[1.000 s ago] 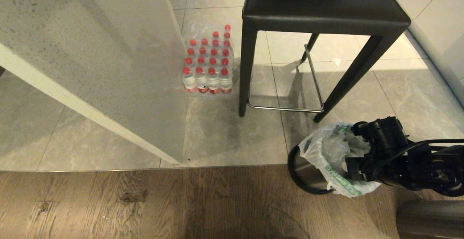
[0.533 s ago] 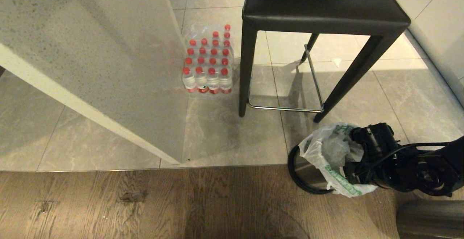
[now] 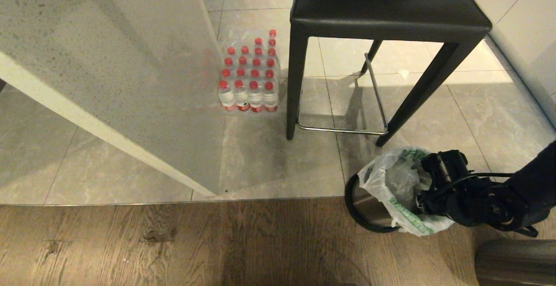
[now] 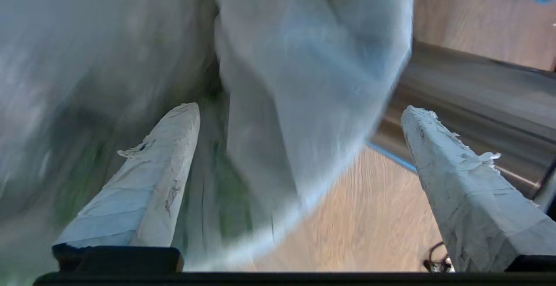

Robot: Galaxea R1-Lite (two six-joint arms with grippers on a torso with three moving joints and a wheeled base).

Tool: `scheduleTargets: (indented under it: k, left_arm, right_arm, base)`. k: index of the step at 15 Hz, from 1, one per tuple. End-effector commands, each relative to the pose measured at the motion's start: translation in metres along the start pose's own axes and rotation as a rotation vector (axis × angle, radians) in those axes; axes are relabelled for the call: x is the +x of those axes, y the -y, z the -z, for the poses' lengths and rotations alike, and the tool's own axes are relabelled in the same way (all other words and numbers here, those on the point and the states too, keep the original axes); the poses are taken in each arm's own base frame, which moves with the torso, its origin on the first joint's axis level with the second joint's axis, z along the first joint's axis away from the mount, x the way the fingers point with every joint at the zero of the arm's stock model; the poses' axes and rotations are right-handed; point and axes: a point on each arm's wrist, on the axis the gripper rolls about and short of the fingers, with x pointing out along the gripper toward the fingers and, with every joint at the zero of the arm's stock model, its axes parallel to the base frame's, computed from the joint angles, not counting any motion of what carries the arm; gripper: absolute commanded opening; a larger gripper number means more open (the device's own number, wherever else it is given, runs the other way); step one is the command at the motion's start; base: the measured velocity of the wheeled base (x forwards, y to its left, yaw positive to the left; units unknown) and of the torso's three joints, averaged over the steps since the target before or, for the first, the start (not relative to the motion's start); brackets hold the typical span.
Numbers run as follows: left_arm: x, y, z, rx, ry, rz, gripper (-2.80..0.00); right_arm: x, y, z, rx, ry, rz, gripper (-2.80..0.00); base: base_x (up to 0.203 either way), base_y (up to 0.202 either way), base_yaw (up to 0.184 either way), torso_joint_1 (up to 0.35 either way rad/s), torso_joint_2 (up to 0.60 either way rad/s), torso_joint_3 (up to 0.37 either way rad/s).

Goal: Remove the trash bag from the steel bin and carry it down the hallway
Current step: Pick up the trash bag

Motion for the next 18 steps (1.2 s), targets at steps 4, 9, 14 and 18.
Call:
scheduleTargets:
  k: [4, 9, 14, 18]
  left_arm:
    - [0.000, 0.000, 0.000, 0.000, 0.000, 0.000, -2.80]
    - [0.000, 0.000, 0.000, 0.000, 0.000, 0.000, -2.80]
    - [0.000, 0.000, 0.000, 0.000, 0.000, 0.000, -2.80]
    - [0.000, 0.000, 0.000, 0.000, 0.000, 0.000, -2.80]
  right_arm:
    - [0.031, -0.015, 0.001, 0.026, 0.015, 0.023, -2.80]
    - [0.025, -0.012, -0.007, 0.031, 0.044, 0.020, -2.80]
    - [0.006, 0.002, -0.008, 0.039, 0.060, 0.020, -2.80]
    - [-0.002, 0.006, 0.000, 0.025, 0.051, 0.018, -2.80]
  base:
    - [0.000, 0.000, 0.000, 0.000, 0.00, 0.000]
    - [0.000, 0.000, 0.000, 0.000, 0.00, 0.000]
    - [0.000, 0.000, 0.000, 0.000, 0.00, 0.000]
    - [0.000, 0.000, 0.000, 0.000, 0.00, 0.000]
